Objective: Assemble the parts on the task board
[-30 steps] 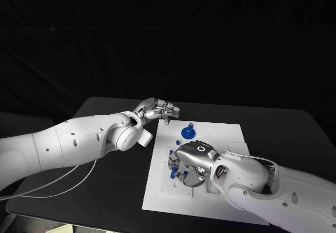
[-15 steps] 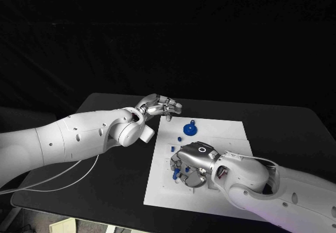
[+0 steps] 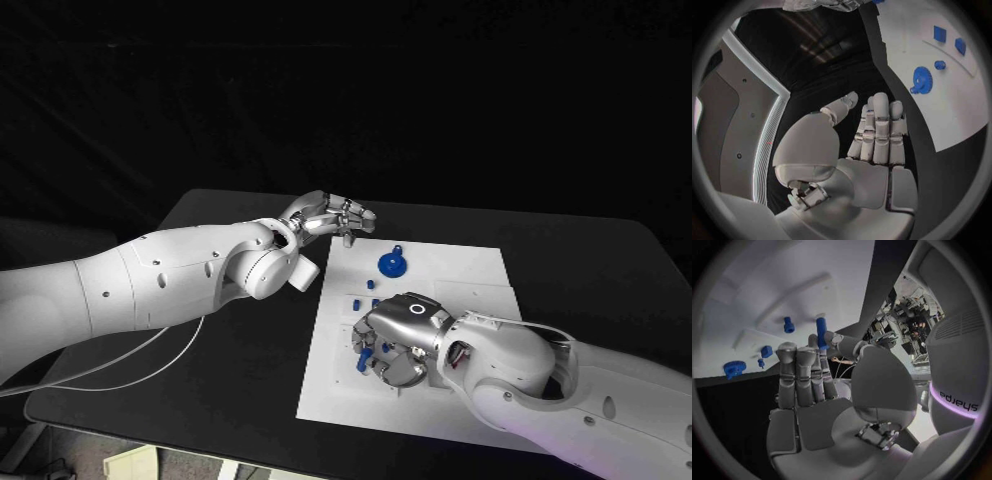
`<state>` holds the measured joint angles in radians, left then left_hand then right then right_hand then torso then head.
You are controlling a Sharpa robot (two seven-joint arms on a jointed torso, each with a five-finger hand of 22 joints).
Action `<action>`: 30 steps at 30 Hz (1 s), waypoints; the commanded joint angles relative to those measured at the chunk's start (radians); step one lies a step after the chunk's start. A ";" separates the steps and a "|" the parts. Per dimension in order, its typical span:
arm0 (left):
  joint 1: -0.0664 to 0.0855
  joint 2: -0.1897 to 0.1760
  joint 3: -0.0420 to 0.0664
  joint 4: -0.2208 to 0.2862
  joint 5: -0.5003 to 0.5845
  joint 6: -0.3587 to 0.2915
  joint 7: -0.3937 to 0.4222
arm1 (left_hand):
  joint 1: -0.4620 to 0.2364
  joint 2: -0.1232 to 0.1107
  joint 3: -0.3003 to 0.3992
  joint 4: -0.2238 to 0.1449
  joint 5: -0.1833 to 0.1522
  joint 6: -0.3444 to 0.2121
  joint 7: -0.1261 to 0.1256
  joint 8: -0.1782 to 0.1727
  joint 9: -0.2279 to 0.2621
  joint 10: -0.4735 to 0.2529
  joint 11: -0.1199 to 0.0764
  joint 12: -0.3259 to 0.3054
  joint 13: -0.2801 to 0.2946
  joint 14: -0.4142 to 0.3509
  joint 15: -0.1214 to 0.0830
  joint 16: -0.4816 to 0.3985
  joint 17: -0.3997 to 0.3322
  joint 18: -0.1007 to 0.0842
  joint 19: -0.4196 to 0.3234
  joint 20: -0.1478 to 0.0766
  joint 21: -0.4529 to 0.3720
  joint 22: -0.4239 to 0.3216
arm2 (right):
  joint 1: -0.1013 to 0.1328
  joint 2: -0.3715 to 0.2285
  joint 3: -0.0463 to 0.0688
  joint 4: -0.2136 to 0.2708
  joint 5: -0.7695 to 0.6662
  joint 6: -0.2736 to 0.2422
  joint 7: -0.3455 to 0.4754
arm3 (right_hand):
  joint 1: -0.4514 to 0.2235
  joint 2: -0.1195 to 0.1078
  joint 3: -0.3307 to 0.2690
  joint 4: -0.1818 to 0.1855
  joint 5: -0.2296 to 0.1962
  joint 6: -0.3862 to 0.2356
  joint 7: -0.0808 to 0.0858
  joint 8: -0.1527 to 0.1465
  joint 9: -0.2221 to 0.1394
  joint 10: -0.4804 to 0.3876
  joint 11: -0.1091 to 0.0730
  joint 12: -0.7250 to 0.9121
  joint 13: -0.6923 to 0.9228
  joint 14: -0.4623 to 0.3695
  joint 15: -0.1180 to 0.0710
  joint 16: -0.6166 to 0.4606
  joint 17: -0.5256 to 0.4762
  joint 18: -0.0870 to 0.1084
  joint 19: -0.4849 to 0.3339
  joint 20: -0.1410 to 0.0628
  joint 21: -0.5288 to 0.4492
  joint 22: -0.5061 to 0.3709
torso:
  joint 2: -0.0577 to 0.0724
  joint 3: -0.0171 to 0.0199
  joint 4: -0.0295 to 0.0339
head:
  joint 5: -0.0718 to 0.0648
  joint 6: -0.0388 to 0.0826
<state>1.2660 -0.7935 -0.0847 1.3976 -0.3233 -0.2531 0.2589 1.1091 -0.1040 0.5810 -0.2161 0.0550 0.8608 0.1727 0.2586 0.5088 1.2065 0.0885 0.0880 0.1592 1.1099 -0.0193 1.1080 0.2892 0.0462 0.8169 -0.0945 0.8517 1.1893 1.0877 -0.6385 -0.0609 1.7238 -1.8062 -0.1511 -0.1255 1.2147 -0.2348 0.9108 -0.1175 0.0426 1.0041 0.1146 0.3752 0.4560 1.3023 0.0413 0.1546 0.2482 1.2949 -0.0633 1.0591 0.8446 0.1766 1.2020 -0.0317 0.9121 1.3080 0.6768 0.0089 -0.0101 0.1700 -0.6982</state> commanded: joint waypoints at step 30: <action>0.000 0.002 0.001 -0.001 0.003 0.014 0.003 | -0.005 0.004 0.000 -0.005 0.003 -0.010 0.000 0.006 -0.002 0.003 0.004 0.005 -0.001 0.008 0.000 -0.006 0.003 0.012 0.006 -0.022 -0.007 0.002 | -0.003 -0.018 -0.003 0.007 -0.007 0.024 0.007 | -0.001 0.015 0.001 -0.015 0.006 0.007 0.000 0.006 0.001 0.004 0.001 0.002 0.005 -0.002 -0.007 0.001 -0.001 0.085 0.001 -0.004 0.003 0.015 | 0.000 0.0004 -0.0014 | -0.001 0.003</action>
<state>1.2655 -0.7934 -0.0849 1.3952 -0.3232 -0.2512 0.2566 1.1091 -0.1040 0.5810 -0.2161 0.0550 0.8571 0.1763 0.2586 0.5079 1.2064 0.0885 0.0880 0.1592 1.1099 -0.0193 1.1080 0.2906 0.0377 0.8168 -0.0944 0.8517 1.1900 1.0870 -0.6541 -0.0619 1.7319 -1.8057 -0.1491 -0.1230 1.2161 -0.2315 0.9121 -0.1273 0.0465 1.0037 0.1169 0.3782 0.4565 1.2983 0.0409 0.1533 0.2514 1.2941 -0.0639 1.0592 0.8448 0.1767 1.2004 -0.0299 0.9120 1.3078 0.6767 0.0101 -0.0110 0.1700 -0.6959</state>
